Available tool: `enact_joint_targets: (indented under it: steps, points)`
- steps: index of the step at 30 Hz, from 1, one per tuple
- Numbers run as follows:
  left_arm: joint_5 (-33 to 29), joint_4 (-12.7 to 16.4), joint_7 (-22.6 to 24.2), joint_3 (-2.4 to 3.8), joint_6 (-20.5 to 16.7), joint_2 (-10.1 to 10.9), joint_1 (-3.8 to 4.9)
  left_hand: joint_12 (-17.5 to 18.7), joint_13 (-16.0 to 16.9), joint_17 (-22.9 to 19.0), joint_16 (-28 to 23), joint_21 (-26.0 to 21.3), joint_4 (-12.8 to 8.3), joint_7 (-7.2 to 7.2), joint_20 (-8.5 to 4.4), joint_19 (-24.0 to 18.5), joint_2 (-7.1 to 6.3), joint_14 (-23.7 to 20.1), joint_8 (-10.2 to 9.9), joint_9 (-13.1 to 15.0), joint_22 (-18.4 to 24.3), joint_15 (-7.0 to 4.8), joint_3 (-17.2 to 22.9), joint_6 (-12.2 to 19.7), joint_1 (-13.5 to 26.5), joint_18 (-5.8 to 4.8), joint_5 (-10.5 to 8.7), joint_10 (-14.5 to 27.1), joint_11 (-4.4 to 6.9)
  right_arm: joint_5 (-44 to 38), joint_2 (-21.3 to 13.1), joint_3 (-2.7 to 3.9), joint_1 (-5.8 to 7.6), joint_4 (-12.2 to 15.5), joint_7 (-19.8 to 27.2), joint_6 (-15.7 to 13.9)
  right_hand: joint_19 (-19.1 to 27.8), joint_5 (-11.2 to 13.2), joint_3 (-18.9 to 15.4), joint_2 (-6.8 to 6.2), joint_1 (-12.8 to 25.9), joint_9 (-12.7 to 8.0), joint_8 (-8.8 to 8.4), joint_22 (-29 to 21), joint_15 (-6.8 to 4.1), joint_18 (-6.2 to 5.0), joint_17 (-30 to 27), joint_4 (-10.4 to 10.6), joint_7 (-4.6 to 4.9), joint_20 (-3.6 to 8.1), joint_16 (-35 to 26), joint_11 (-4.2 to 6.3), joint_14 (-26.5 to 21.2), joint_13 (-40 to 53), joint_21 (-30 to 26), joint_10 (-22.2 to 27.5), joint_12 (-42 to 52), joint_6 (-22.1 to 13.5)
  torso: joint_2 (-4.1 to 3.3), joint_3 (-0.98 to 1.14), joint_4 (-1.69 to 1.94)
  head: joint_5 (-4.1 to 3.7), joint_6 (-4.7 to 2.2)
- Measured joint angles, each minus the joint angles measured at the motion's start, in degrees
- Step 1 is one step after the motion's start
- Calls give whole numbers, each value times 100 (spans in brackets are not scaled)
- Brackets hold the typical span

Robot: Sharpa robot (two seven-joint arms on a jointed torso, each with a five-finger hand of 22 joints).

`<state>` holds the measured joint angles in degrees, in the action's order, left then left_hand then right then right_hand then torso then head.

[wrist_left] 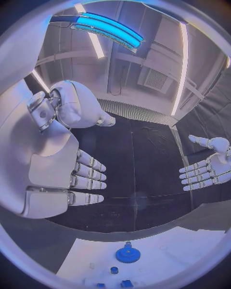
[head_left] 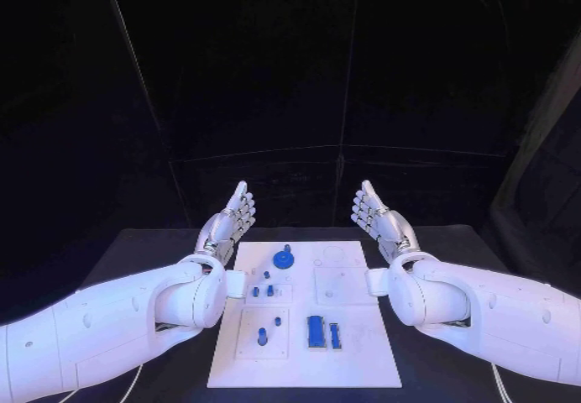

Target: Assemble the parts on the task board

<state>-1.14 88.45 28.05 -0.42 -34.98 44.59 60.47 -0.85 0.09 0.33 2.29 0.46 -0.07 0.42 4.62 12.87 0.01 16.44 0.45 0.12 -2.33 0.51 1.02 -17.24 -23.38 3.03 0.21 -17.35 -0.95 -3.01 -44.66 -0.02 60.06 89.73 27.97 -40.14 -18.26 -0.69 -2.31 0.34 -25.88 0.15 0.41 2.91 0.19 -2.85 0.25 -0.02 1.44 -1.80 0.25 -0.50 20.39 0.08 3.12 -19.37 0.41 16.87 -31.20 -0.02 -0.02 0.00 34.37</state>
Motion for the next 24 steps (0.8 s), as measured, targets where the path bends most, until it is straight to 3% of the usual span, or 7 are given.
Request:
enact_joint_targets:
  steps: [2, 4, 6, 9, 19, 21, 24]
  points:
    - [9, 65, 10, 17, -203, 2, -19, 20, -1, -8, -61, 0, 7, -12, -109, -110, -1, -127, 0, 0, 63, -15, -7, 132, 179, -91, 0, 129, 26, 67, 0, 0, 0, 4, 21, -85, 138, 0, 67, -9, 199, -1, -18, -79, -9, 71, -4, 1, -42, 49, 0, 16, -154, -1, -85, 145, 0, -126, 1, 1, 1, 0, 0]
    - [17, 114, 21, 27, -394, 5, -33, 20, -2, -13, -104, -4, 0, -15, -202, -204, 0, -246, -22, -1, 112, -21, -32, 257, 348, -91, 0, 262, 44, 127, -2, 0, 0, 5, 39, -153, 270, 30, 93, -16, 380, -5, -19, -137, -10, 70, -10, 2, -67, 87, 0, 21, -296, -1, -148, 285, 0, -248, 1, 1, 1, 0, -1]
    - [22, 133, 28, 29, -533, 6, -39, 44, -2, -14, -124, -24, 6, -25, -289, -293, 1, -371, -23, -4, 148, -35, -38, 386, 523, -180, 0, 388, 64, 171, -2, 0, 0, 5, 53, -205, 408, 33, 121, -20, 573, -7, -19, -184, -17, 160, -11, 1, -90, 116, 0, 31, -450, -1, -197, 424, 0, -374, 1, 2, 2, 0, -1]
    - [27, 136, 35, 31, -646, 8, -40, 47, -2, -22, -166, -24, 6, -33, -378, -385, 0, -512, -23, -6, 180, -40, -38, 541, 731, -180, 0, 543, 75, 212, -3, 0, 0, 6, 67, -253, 571, 33, 161, -26, 803, -7, -19, -225, -19, 159, -12, 6, -112, 140, 0, 41, -632, -1, -235, 593, 0, -521, 2, 2, 2, 0, -1]
    - [36, 139, 44, 32, -825, 9, -40, 47, -1, -23, -191, -24, 6, -51, -450, -674, 0, -890, -22, -5, 218, -47, -69, 931, 1271, -180, 0, 935, 94, 284, -3, -1, -1, 7, 91, -336, 987, 33, 192, -36, 1396, -6, -19, -274, -16, 157, -17, 7, -142, 172, 0, 52, -1106, 0, -269, 1049, -21, -911, 2, 2, 2, 0, -1]
    - [37, 139, 45, 32, -839, 9, -40, 47, -1, -23, -191, -24, 6, -34, -449, -708, 1, -943, -22, -5, 221, -56, -69, 989, 1353, -180, 0, 988, 94, 290, -3, -1, -1, 7, 93, -342, 1047, 33, 192, -29, 1488, -6, -19, -275, -22, 247, -17, 7, -146, 170, 0, 46, -1168, 0, -269, 1109, -21, -962, 2, 2, 2, 0, -1]
    - [38, 139, 45, 32, -856, 9, -40, 47, 0, -23, -191, -24, 6, -38, -452, -857, -18, -1011, -22, -5, 222, -52, -69, 1067, 1448, -191, 0, 1069, 95, 298, -3, -1, -1, 7, 96, -351, 1126, 33, 192, -41, 1604, -6, -19, -281, -9, 246, -17, 7, -140, 184, 1, 51, -1272, 0, -269, 1191, -21, -1039, 2, 2, 2, 0, -1]
